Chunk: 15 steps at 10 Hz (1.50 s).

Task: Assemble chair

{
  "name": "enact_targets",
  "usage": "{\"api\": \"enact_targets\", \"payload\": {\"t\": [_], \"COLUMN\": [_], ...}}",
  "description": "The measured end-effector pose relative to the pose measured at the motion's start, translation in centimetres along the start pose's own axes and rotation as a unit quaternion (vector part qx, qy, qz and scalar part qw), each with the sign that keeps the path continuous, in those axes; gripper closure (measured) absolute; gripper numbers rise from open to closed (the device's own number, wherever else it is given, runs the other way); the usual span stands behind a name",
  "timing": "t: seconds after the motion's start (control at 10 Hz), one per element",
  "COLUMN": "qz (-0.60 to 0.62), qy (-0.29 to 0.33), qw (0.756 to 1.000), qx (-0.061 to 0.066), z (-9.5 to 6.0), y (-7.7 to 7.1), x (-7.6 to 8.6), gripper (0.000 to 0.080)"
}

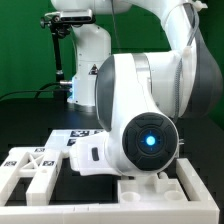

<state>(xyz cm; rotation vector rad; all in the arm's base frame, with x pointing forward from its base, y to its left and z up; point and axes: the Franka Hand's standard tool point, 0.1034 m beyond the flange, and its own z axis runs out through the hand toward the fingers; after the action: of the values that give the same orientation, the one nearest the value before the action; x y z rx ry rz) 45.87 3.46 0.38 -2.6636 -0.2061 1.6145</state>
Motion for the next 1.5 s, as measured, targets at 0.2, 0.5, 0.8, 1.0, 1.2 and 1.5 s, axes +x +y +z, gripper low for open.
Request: {"api": "enact_targets", "payload": {"t": [0.2, 0.5, 0.8, 1.0, 1.2, 1.5], "qz": [-0.004, -0.015, -0.026, -0.025, -0.024, -0.029], "qy": [-0.003, -0.010, -0.009, 0.001, 0.017, 0.066], "qw": [1.000, 1.000, 0.999, 0.999, 0.999, 0.996], "qx": [0.001, 0.014, 0.041, 0.040, 0.038, 0.058], "z": [0.0, -1.5, -5.9, -5.6, -6.0, -9.6], "y": [0.0, -0.1, -0.6, -0.5, -0.5, -0.8], "x": [-0.1, -1.2, -4.2, -3.5, -3.2, -4.1], "gripper": [0.0515, 0.0515, 0.0515, 0.0515, 0.0515, 0.0515]}}
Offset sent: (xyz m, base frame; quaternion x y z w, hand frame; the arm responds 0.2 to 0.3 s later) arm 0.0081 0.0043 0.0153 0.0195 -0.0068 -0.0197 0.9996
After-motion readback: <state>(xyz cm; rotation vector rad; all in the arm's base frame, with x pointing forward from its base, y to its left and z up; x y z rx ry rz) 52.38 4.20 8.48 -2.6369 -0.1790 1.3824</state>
